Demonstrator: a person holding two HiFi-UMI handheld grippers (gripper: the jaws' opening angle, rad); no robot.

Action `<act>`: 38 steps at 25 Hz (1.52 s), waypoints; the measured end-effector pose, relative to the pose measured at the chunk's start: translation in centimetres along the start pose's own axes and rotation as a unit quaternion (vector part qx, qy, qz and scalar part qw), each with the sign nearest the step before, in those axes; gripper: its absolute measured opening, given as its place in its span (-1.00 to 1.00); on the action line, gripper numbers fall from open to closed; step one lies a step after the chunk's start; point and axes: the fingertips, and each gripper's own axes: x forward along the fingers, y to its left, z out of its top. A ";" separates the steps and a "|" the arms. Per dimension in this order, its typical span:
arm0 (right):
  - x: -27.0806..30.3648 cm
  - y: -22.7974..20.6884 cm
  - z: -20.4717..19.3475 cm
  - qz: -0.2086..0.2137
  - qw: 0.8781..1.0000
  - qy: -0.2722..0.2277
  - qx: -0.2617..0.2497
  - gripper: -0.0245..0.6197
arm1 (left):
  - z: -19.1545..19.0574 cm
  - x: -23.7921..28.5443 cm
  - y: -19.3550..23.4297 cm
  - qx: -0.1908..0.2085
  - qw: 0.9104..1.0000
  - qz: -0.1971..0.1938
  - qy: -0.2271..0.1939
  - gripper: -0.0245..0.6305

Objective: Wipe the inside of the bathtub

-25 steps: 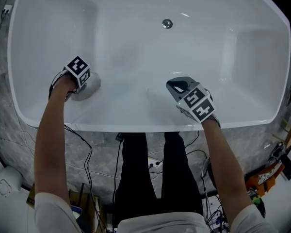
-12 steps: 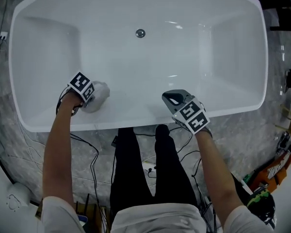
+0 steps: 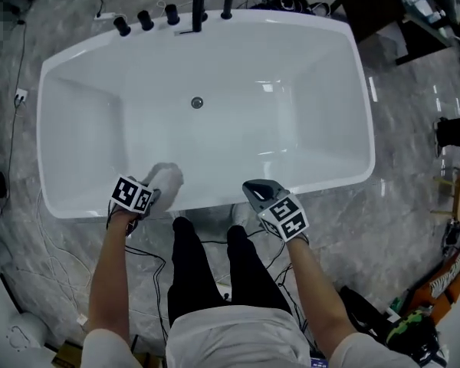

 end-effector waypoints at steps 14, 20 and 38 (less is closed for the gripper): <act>-12.8 1.1 3.2 -0.007 0.995 -0.101 0.005 -0.87 | 5.8 -10.2 -18.9 -0.016 0.970 0.012 -0.243 -0.63; -15.7 3.3 6.9 -0.007 0.989 -0.150 -0.004 -0.87 | 6.8 -16.9 -22.9 -0.003 0.933 0.035 -0.358 -0.63; -23.1 14.6 16.1 -0.105 0.958 -0.265 -0.008 -0.87 | 1.1 -32.2 -21.5 0.109 0.848 0.044 -0.518 -0.63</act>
